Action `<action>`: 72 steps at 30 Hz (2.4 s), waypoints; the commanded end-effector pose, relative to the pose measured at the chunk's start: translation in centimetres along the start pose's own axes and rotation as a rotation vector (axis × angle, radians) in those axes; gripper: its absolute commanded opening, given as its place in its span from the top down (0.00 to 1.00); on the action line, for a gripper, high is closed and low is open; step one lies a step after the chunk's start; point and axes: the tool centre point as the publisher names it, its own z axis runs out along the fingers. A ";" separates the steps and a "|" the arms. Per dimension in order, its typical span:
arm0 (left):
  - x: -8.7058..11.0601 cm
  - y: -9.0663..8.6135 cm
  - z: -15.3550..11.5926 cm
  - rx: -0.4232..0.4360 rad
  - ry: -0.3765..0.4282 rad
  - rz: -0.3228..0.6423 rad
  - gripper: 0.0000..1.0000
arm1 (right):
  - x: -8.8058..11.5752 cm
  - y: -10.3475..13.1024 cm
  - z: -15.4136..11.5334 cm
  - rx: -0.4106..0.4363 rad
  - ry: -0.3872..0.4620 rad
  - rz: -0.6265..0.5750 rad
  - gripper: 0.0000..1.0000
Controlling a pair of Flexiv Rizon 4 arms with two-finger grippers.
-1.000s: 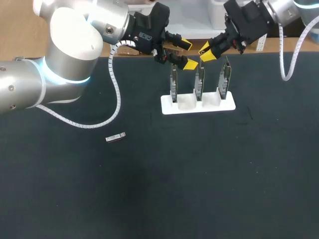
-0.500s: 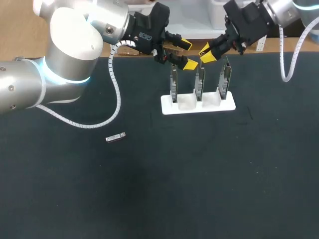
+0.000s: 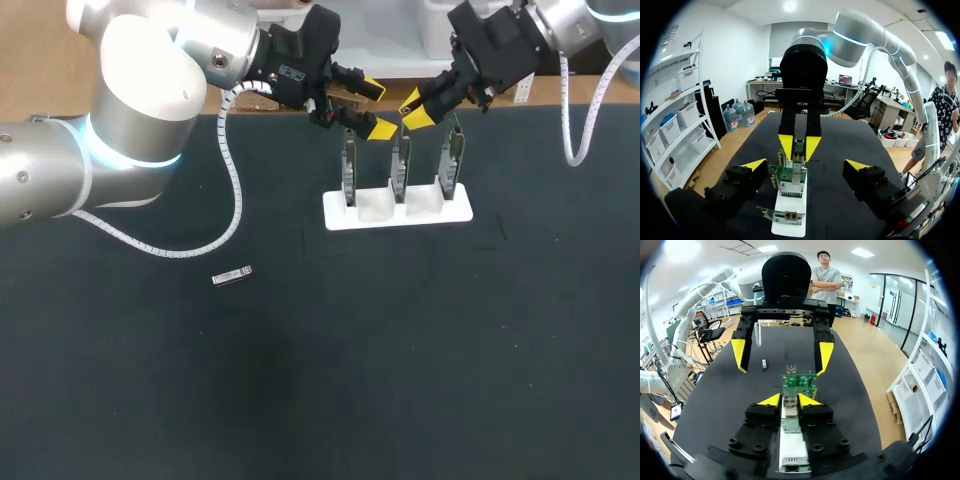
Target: Pick up the optical module with the left hand, and insert it into the network port with the right hand.
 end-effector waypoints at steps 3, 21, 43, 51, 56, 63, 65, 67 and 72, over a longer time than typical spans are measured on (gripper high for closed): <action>-0.2 0.2 0.1 0.004 0.008 -0.003 0.00 | 0.0 0.3 -0.1 0.012 0.000 -0.001 0.00; -0.2 0.2 0.1 0.004 0.008 -0.003 0.00 | 0.1 -0.1 -2.4 0.048 -0.025 0.020 0.00; -0.2 0.2 0.1 0.004 0.008 -0.003 0.00 | 0.4 0.2 -3.3 0.073 -0.045 0.028 1.00; -0.2 0.2 0.1 0.004 0.008 -0.003 0.00 | 0.2 0.3 -3.2 0.073 -0.050 0.024 1.00; -0.2 0.2 0.1 0.004 0.008 -0.003 0.00 | -0.1 0.4 -3.1 0.074 -0.056 0.018 1.00; -0.2 0.2 0.1 0.004 0.008 -0.003 0.00 | -0.6 0.4 -2.7 0.066 -0.060 0.007 1.00; -0.2 0.2 0.1 0.004 0.008 -0.003 0.00 | -0.8 0.3 -2.6 0.062 -0.062 0.002 1.00; -0.2 0.2 0.1 0.004 0.008 -0.003 0.00 | -1.1 0.3 -2.4 0.058 -0.065 -0.004 1.00; -0.2 0.2 0.1 0.004 0.008 -0.003 0.00 | -1.7 -0.1 -1.9 0.057 -0.071 -0.021 1.00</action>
